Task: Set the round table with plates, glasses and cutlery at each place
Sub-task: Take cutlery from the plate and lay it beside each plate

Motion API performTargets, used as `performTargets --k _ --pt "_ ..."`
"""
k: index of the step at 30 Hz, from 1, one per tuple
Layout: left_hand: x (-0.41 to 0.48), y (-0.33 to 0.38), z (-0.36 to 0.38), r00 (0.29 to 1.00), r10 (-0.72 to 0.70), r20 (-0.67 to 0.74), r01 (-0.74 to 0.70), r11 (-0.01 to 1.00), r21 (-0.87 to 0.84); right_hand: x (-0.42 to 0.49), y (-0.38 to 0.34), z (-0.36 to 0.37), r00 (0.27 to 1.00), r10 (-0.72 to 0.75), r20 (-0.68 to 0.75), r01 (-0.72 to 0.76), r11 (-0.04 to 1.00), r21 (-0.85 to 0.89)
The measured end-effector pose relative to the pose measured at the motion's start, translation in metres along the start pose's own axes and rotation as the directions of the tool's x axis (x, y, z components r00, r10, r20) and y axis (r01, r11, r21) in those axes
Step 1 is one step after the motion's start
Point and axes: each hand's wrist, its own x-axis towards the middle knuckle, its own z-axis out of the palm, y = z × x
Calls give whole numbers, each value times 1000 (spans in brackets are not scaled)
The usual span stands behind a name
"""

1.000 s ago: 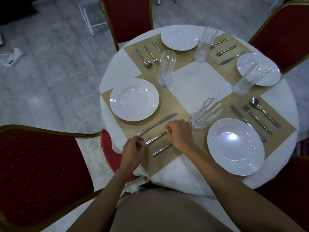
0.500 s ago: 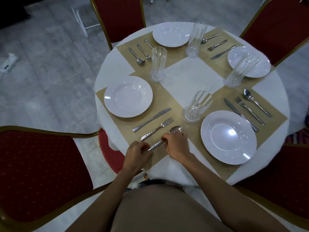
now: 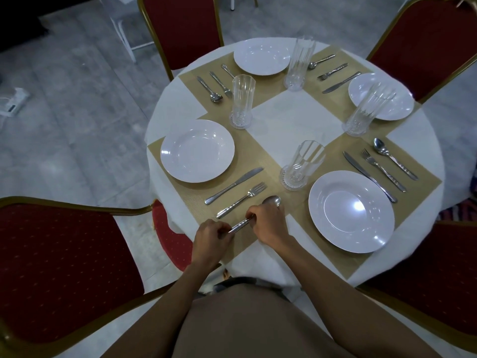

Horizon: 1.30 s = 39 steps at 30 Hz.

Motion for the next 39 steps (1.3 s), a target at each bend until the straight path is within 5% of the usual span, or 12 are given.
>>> performTargets --k 30,39 --pt "-3 3 -2 1000 -16 11 16 1000 11 -4 -3 5 996 -52 78 44 993 108" --pt "23 36 -8 998 25 -52 -30 996 -84 -5 6 -20 998 55 -31 -48 983 177"
